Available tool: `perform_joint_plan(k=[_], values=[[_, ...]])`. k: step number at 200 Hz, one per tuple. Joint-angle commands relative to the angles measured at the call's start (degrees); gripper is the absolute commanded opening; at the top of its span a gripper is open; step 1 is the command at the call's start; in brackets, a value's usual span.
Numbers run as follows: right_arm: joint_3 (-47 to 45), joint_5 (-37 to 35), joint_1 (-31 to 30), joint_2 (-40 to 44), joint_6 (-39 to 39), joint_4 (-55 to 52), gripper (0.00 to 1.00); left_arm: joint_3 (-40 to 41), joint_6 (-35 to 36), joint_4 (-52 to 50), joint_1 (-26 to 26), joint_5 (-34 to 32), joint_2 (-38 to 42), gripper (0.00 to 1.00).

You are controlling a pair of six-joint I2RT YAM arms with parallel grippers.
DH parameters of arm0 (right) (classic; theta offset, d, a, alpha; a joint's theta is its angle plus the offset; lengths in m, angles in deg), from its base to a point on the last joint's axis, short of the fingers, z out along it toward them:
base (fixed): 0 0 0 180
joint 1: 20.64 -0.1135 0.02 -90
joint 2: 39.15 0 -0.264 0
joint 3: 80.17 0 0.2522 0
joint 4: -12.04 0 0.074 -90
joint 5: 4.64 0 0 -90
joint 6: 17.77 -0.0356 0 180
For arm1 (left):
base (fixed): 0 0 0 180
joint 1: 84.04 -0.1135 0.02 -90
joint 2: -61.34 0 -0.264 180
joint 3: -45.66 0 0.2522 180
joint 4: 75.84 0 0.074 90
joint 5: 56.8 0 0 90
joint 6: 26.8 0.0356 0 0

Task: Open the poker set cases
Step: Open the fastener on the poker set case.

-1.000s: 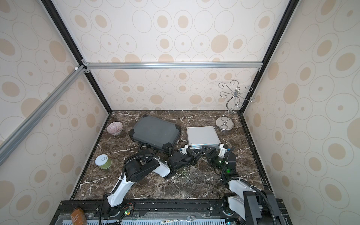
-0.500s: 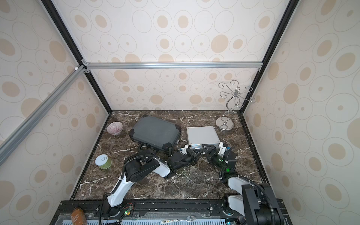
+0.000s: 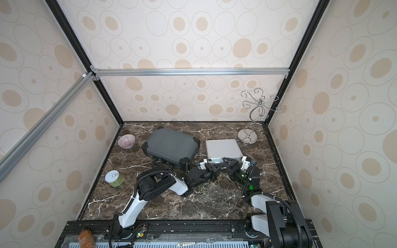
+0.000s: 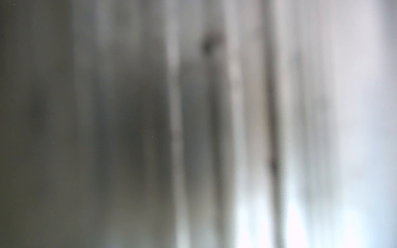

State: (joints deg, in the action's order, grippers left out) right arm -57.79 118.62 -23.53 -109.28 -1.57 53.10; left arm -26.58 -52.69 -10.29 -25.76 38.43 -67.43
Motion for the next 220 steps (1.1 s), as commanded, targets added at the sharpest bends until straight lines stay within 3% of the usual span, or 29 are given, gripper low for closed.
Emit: perform_joint_plan(k=[1, 77, 139, 220], values=[[0.9, 0.7, -0.2, -1.5, -4.3, 11.9, 0.88, -2.1, -3.6, 11.4, 0.8, 1.2, 2.6, 0.00], [-0.2, -1.1, -0.2, -5.3, -9.4, 25.7, 0.85, -0.7, -4.9, 12.6, 0.8, 0.2, 1.9, 0.00], [0.8, -2.3, -0.2, 0.9, -11.2, 24.5, 0.85, -0.2, -5.7, 12.5, 0.8, -0.1, 0.5, 0.00], [1.2, -2.1, -0.3, 2.1, -14.1, 25.9, 0.86, -0.3, -5.9, 12.3, 0.8, -0.3, -0.3, 0.00]])
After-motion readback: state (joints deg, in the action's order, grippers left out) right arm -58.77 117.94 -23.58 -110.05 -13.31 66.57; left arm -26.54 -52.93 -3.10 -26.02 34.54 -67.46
